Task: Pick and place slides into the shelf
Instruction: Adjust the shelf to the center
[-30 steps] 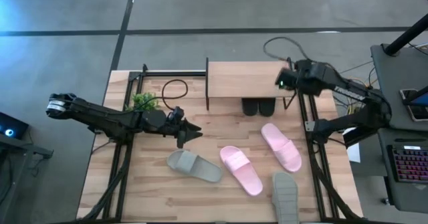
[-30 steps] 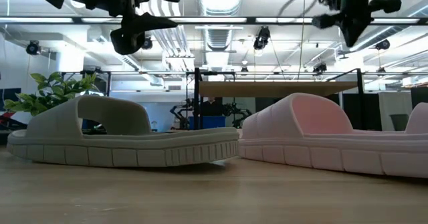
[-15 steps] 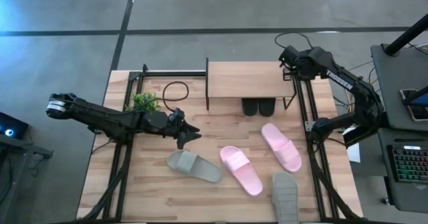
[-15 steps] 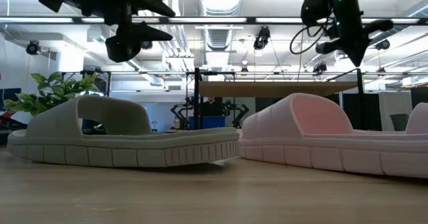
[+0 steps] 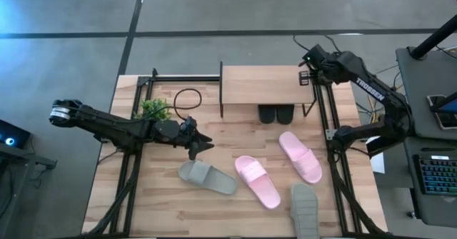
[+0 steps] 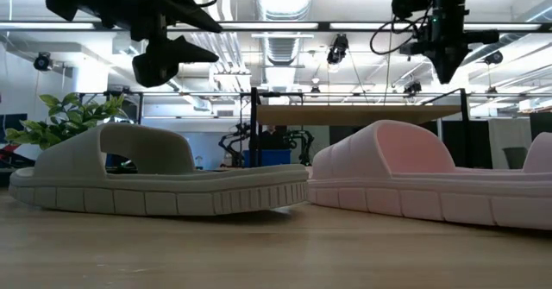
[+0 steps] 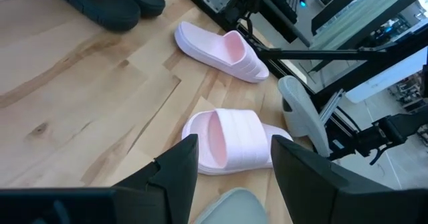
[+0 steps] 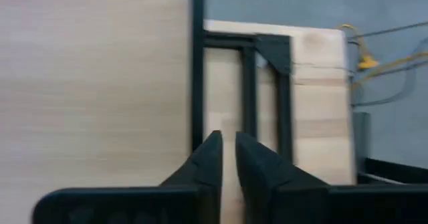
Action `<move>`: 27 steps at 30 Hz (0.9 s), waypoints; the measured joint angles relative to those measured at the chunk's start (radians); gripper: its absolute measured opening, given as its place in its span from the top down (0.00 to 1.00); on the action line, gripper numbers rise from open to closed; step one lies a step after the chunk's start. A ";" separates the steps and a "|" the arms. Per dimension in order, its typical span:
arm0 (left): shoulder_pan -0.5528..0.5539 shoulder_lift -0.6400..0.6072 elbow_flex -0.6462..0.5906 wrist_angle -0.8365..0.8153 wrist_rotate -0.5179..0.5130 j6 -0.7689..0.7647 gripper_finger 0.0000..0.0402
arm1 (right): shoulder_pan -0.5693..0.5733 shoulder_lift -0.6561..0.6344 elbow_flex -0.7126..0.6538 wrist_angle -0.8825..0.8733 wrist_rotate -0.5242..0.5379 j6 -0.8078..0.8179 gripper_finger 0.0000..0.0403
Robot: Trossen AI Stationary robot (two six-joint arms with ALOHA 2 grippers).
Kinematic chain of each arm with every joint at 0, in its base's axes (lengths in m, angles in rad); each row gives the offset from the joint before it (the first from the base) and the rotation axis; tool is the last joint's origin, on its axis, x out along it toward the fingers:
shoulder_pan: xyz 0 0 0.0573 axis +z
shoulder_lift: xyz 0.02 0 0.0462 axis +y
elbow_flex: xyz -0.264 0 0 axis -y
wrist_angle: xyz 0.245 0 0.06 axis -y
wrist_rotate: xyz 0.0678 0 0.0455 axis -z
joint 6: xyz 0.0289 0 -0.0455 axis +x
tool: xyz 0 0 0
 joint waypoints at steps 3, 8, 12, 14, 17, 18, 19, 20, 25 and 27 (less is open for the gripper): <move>0.000 0.000 0.000 0.000 -0.001 0.019 0.57 | 0.000 -0.005 0.000 0.039 -0.025 0.003 0.83; 0.001 0.000 0.000 0.000 -0.003 0.020 0.57 | 0.000 0.016 0.000 0.040 -0.044 0.008 0.68; 0.002 0.000 0.000 0.000 -0.006 0.020 0.57 | 0.000 0.043 -0.001 0.036 -0.044 0.016 0.60; 0.005 0.000 0.000 0.000 -0.008 0.020 0.57 | 0.000 0.059 -0.001 0.035 -0.044 0.023 0.58; 0.006 0.000 -0.002 0.000 -0.009 0.020 0.57 | 0.000 0.085 -0.002 0.034 -0.037 0.038 0.57; 0.006 0.000 -0.002 0.000 -0.011 0.020 0.57 | 0.000 0.094 -0.002 0.034 -0.036 0.039 0.57; 0.006 0.000 -0.002 0.000 -0.015 0.020 0.57 | 0.000 0.103 -0.002 0.034 -0.035 0.039 0.58; 0.006 0.000 -0.002 0.000 -0.017 0.020 0.57 | 0.000 0.112 -0.002 0.034 -0.033 0.039 0.58; 0.006 0.000 -0.002 0.000 -0.024 0.021 0.57 | 0.000 0.153 -0.002 0.035 -0.014 0.034 0.62; 0.006 0.000 -0.002 0.000 -0.024 0.020 0.57 | 0.000 0.164 -0.002 0.034 -0.008 0.034 0.64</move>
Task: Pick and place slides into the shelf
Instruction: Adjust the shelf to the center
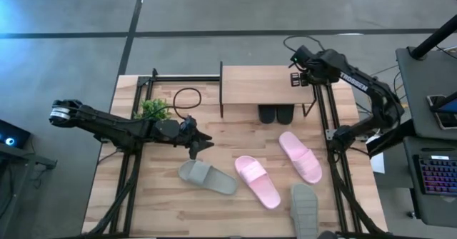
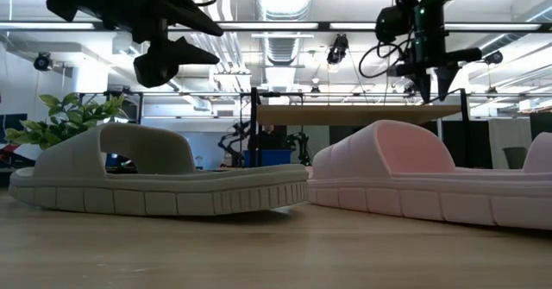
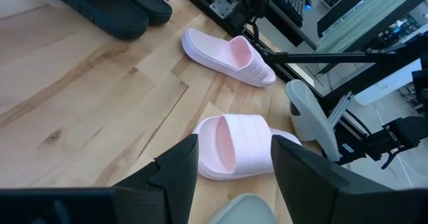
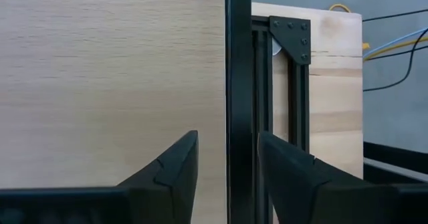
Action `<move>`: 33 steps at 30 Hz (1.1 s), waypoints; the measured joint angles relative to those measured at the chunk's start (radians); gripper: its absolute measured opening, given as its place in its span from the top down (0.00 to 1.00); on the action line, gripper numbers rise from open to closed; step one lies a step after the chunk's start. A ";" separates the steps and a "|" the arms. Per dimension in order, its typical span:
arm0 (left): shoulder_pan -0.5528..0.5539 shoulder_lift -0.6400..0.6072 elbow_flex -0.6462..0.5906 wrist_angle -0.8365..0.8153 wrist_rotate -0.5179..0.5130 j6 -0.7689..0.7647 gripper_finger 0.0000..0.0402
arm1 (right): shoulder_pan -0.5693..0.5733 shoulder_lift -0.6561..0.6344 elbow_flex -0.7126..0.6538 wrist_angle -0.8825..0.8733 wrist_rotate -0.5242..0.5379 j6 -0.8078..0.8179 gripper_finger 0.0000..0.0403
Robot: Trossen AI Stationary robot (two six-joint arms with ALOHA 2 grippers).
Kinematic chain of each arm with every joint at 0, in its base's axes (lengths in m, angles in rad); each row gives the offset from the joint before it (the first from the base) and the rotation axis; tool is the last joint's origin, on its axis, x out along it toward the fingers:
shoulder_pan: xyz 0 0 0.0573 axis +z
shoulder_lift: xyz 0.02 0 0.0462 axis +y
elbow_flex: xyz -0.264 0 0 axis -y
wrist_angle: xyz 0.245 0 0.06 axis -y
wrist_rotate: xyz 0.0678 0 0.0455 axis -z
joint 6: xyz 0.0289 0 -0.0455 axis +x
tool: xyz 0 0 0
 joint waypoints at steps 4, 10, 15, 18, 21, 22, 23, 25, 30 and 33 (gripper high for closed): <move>0.000 0.000 0.000 0.000 -0.003 0.000 0.57 | -0.002 0.017 0.000 0.000 0.003 -0.012 0.67; 0.000 0.000 0.000 0.000 -0.006 0.018 0.57 | -0.004 0.029 0.000 -0.002 0.003 -0.019 0.71; 0.000 0.000 0.000 0.000 -0.006 0.018 0.57 | -0.006 0.029 0.000 -0.002 0.006 -0.029 0.75; 0.000 0.000 -0.001 0.000 -0.006 0.018 0.57 | -0.009 0.029 0.000 -0.003 0.005 -0.037 0.78; 0.000 0.000 -0.005 -0.001 -0.007 0.018 0.57 | -0.009 0.029 0.000 -0.003 0.006 -0.038 0.81; 0.000 0.000 -0.008 0.000 -0.007 0.018 0.57 | -0.009 0.029 0.000 -0.004 0.006 -0.040 0.82; 0.000 0.000 -0.011 -0.001 -0.006 0.018 0.57 | -0.009 0.029 0.000 -0.004 0.006 -0.040 0.83; 0.000 0.000 -0.013 -0.002 -0.007 0.018 0.57 | -0.009 0.029 0.000 -0.004 0.006 -0.040 0.85; 0.000 0.000 -0.013 -0.001 -0.008 0.018 0.57 | -0.009 0.029 0.000 -0.004 0.005 -0.040 0.88; 0.000 0.000 -0.013 0.000 -0.009 0.018 0.57 | -0.009 0.029 0.000 -0.004 0.004 -0.040 0.89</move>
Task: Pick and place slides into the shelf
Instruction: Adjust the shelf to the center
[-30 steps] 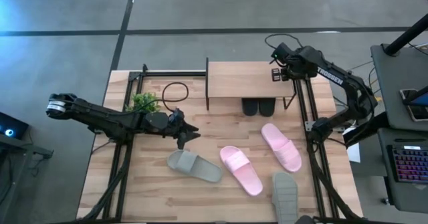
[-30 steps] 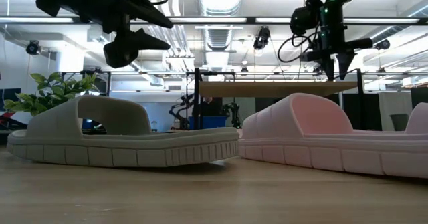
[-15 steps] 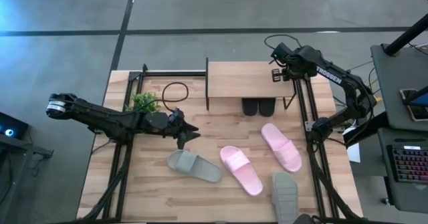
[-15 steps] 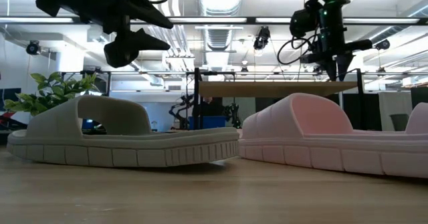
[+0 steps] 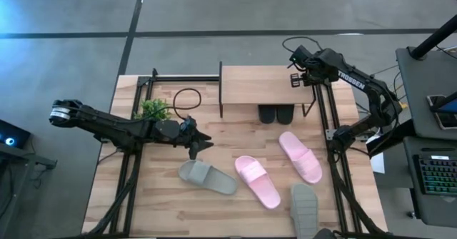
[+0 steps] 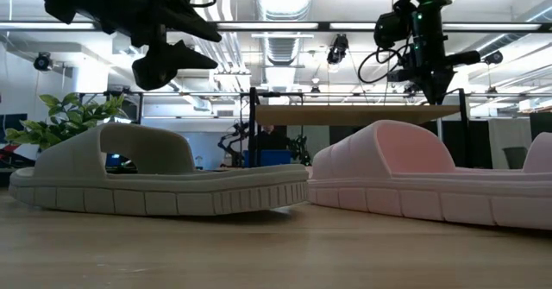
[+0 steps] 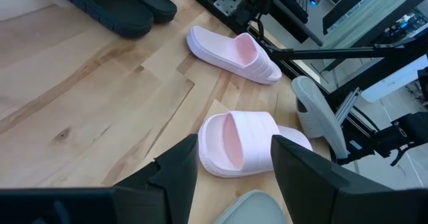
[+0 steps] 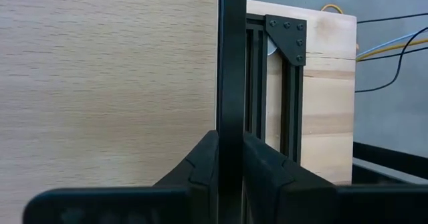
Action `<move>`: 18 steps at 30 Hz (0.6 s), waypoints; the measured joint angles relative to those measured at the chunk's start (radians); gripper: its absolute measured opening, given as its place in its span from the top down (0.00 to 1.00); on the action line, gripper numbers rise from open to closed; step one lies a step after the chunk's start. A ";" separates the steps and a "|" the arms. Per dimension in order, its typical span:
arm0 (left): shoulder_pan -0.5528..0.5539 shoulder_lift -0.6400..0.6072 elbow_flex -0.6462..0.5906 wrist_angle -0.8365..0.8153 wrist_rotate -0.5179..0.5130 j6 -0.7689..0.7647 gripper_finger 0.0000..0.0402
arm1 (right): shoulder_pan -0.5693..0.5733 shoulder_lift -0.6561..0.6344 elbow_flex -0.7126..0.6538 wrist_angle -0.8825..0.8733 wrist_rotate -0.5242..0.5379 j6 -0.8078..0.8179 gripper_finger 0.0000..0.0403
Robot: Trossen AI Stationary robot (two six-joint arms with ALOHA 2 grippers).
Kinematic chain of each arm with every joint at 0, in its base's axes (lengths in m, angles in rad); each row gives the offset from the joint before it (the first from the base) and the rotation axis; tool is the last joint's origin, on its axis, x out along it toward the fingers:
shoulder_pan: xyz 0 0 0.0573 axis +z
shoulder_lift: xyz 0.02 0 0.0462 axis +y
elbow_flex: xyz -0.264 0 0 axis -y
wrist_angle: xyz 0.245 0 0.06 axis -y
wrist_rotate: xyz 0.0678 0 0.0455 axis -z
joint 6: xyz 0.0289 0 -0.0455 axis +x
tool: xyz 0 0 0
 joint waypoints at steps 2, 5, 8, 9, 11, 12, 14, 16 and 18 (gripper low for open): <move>0.000 0.000 0.000 0.000 0.000 0.000 0.57 | 0.000 0.000 0.000 0.000 -0.002 0.000 0.89; 0.000 0.000 0.000 0.000 0.000 0.000 0.57 | 0.000 0.000 0.000 0.000 -0.008 0.000 0.89; 0.000 0.000 0.000 0.000 0.000 0.000 0.57 | 0.000 0.000 0.001 0.000 -0.019 0.000 0.89; 0.000 0.000 0.000 0.000 0.000 0.000 0.57 | 0.000 -0.001 0.001 0.000 -0.021 0.000 0.89; 0.000 0.000 0.000 0.000 0.000 0.000 0.57 | 0.006 -0.001 0.001 0.000 -0.022 0.003 0.89; 0.000 0.000 0.000 0.000 0.000 0.000 0.57 | 0.008 -0.001 0.001 0.000 -0.024 0.003 0.89; 0.000 0.000 0.000 0.000 0.000 0.000 0.57 | 0.018 -0.001 0.001 -0.001 -0.028 0.004 0.88; 0.000 0.000 0.000 0.000 0.000 0.002 0.57 | 0.028 -0.001 0.001 -0.001 -0.030 0.007 0.88; 0.000 0.000 0.000 0.000 0.000 0.005 0.57 | 0.039 -0.001 0.001 -0.001 -0.033 0.014 0.88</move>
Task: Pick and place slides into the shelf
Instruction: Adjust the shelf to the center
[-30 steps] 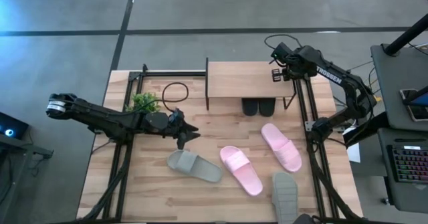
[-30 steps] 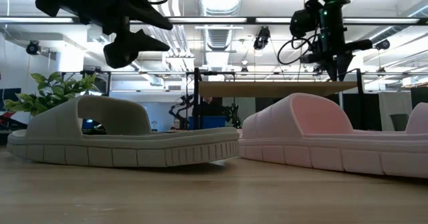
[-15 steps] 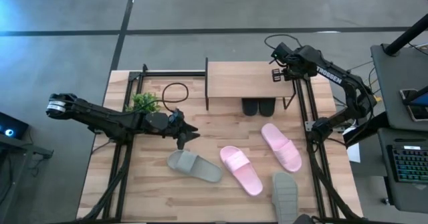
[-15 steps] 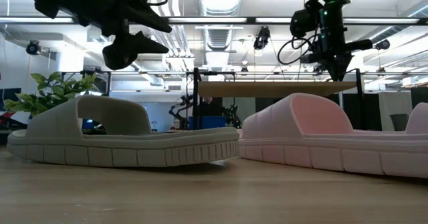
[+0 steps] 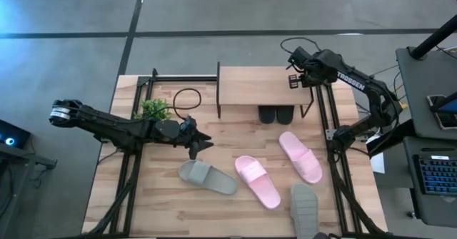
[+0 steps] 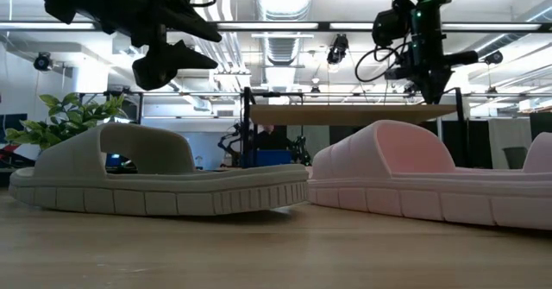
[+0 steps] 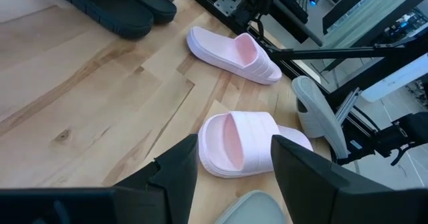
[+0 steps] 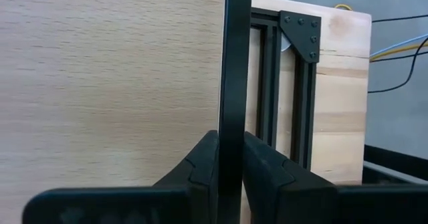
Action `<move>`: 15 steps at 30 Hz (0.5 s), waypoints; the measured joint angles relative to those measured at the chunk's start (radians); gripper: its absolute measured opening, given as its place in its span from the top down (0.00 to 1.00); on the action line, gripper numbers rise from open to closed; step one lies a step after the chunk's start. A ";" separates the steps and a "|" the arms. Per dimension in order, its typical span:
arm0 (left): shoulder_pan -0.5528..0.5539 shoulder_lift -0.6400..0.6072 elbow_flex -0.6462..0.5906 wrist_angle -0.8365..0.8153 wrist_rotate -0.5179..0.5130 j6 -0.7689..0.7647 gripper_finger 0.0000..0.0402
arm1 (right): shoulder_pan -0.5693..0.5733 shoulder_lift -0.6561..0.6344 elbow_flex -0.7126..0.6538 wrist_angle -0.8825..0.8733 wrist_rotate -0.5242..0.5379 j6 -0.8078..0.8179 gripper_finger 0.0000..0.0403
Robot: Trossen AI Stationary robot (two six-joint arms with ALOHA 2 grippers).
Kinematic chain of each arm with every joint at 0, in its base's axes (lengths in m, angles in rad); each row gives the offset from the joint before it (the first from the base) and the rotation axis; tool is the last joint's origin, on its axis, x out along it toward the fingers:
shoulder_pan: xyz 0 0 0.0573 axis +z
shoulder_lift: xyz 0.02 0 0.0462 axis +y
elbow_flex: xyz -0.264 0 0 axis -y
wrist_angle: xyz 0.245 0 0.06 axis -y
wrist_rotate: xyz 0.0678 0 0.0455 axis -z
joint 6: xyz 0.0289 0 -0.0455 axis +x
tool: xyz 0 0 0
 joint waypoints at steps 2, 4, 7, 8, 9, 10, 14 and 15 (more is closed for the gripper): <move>0.000 0.000 0.000 0.000 0.000 0.001 0.57 | 0.008 0.000 0.000 0.000 -0.002 0.000 0.88; 0.000 0.000 0.000 0.000 0.000 0.001 0.57 | 0.016 0.000 0.000 0.000 -0.004 0.000 0.88; 0.000 0.000 0.000 0.000 0.000 0.001 0.57 | 0.019 0.000 0.000 0.000 -0.005 0.000 0.88; 0.000 0.000 0.000 0.000 0.000 0.001 0.57 | 0.019 0.000 0.000 0.000 -0.006 0.000 0.88; 0.000 0.000 0.000 0.000 0.000 0.001 0.57 | 0.019 0.000 0.000 0.000 -0.006 0.000 0.88; 0.000 0.000 0.000 0.000 0.000 0.001 0.57 | 0.019 0.000 0.000 0.000 -0.006 0.000 0.88; 0.000 0.000 0.000 0.000 0.000 0.001 0.57 | 0.019 0.000 0.000 0.000 -0.006 0.000 0.88; 0.000 0.000 0.000 0.000 0.000 0.002 0.57 | 0.019 0.000 0.000 0.000 -0.006 0.000 0.88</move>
